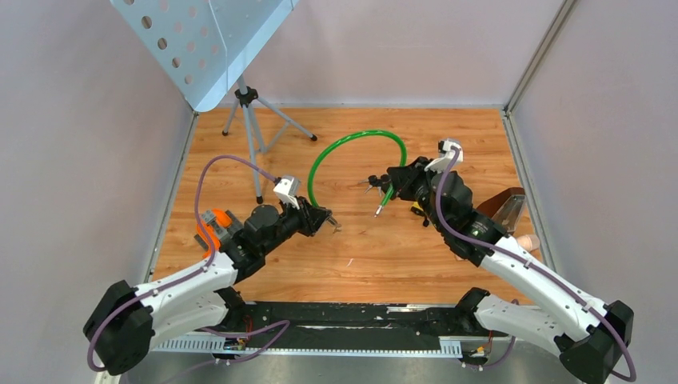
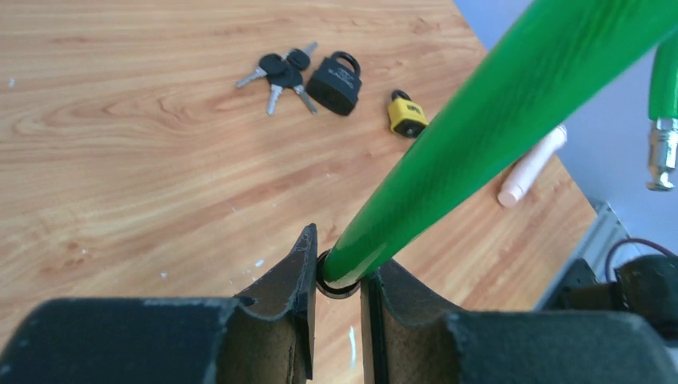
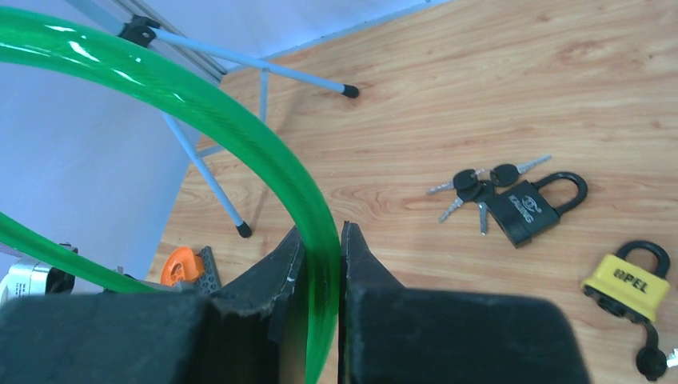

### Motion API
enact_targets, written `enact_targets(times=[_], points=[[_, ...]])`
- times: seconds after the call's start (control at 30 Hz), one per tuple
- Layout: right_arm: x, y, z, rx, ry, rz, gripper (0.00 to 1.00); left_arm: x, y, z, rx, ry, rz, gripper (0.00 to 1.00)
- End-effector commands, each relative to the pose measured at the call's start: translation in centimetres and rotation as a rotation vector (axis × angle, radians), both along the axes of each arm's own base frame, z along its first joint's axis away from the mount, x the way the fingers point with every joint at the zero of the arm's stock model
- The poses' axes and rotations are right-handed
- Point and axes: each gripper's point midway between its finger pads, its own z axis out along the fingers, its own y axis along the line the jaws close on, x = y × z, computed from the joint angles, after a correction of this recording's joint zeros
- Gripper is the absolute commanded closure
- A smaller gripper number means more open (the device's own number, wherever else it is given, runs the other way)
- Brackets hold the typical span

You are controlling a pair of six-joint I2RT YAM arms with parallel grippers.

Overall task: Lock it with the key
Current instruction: Lock the lock.

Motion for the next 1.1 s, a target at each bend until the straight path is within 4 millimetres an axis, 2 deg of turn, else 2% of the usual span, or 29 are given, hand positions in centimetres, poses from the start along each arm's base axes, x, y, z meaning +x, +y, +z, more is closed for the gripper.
enact_targets(times=[0.0,0.1,0.27,0.47,0.77,0.93,1.07], points=[[-0.2,-0.9,3.1,0.150,-0.021,-0.064,1.00,2.6,0.4,1.3,-0.070,-0.144,0.102,0.72],[-0.4,-1.0,2.6,0.172,0.016,-0.070,1.00,3.0,0.9,0.9,-0.099,-0.190,0.136,0.66],[-0.8,-1.2,3.2,0.189,0.034,-0.076,1.00,3.5,1.8,0.5,-0.093,-0.240,0.187,0.39],[-0.9,-1.4,3.5,0.184,0.043,-0.079,1.00,4.1,3.2,1.2,-0.064,-0.281,0.258,0.17],[-0.7,-1.1,3.1,0.190,0.101,-0.095,1.00,4.2,4.1,2.5,-0.080,-0.298,0.301,0.08],[-0.8,-0.7,2.7,0.196,0.125,-0.085,1.00,5.4,5.1,2.6,-0.080,-0.253,0.396,0.07],[-0.7,-0.3,1.9,0.198,0.148,-0.079,1.00,5.9,5.0,3.5,-0.110,-0.239,0.424,0.06]])
